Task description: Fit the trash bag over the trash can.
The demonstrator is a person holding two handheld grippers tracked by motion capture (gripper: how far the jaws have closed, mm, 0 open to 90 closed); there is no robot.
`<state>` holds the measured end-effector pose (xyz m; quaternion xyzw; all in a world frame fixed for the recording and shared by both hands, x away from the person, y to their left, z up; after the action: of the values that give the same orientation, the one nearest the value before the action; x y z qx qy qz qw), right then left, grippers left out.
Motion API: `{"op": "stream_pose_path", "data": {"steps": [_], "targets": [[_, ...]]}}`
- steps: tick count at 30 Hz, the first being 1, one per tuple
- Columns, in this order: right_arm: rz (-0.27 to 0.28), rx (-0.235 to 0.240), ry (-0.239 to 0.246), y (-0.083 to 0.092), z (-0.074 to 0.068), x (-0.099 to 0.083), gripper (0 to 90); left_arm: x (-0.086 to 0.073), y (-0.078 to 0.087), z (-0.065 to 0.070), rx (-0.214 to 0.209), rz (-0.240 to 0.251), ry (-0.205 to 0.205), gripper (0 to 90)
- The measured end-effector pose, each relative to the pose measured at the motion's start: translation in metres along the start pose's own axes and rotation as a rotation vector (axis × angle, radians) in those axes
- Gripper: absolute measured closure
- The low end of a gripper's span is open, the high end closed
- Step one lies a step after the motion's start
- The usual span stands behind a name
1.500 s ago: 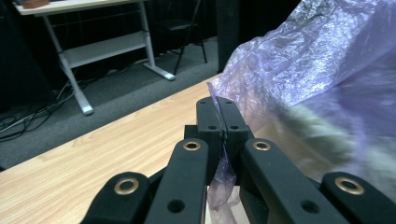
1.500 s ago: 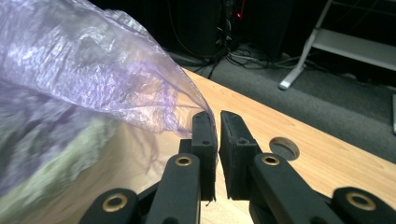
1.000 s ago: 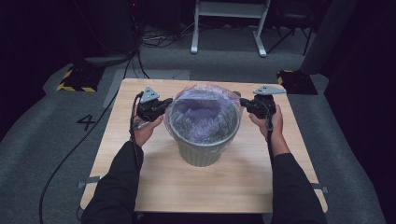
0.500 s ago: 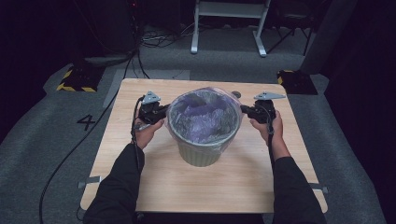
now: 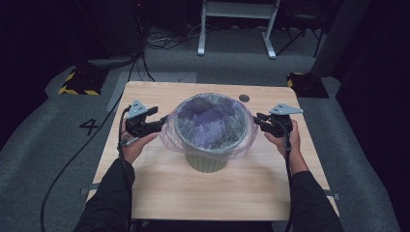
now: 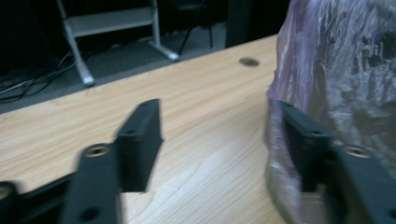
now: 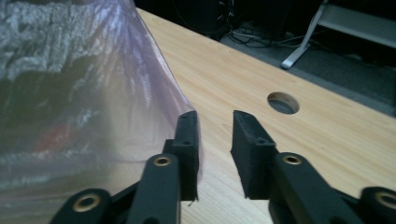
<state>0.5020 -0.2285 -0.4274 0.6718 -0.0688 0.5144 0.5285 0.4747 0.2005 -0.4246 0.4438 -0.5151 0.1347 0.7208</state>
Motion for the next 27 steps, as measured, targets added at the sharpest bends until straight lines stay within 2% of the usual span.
{"op": "stream_pose_path", "data": {"steps": [2,4,7,11,14,18,22,25,27], "targets": [[0.014,-0.012,0.003,0.006,0.002,0.001,61.4,0.002,0.008,0.000,-0.017,0.022,0.015,26.0],[0.039,-0.002,0.009,0.013,0.003,0.002,58.0,0.005,0.017,0.002,-0.052,0.055,0.014,22.6],[0.047,-0.035,0.024,0.022,0.005,0.005,50.3,0.009,0.030,0.006,-0.053,0.073,-0.009,20.6],[0.069,-0.024,0.054,0.035,0.002,0.005,45.7,0.006,0.043,0.015,-0.102,0.081,-0.056,19.9],[0.075,-0.017,0.105,0.045,-0.003,0.000,43.0,-0.002,0.046,0.031,-0.134,0.050,-0.121,20.0],[0.067,-0.012,0.133,0.051,-0.006,-0.008,35.5,-0.009,0.046,0.053,-0.181,0.008,-0.197,18.4],[0.051,0.002,0.181,0.057,-0.008,-0.015,29.9,-0.013,0.044,0.072,-0.222,-0.019,-0.247,16.9],[0.056,0.020,0.198,0.062,-0.012,-0.018,26.2,-0.015,0.042,0.080,-0.219,-0.033,-0.276,17.0],[0.074,0.019,0.238,0.067,-0.020,-0.017,26.9,-0.014,0.039,0.085,-0.228,-0.035,-0.281,17.6]]}}
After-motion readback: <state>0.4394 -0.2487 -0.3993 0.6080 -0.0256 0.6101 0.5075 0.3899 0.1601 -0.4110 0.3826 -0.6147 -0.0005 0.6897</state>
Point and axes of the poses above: each handheld gripper's, and its own axes: y roughly backward along the jaws, x roughly out of its top, z roughly to its right, the point moved 4 cm from there along -y, roughly forward along the jaws, and after that the axes turned 11 degrees about -z, right-handed, at the moved point
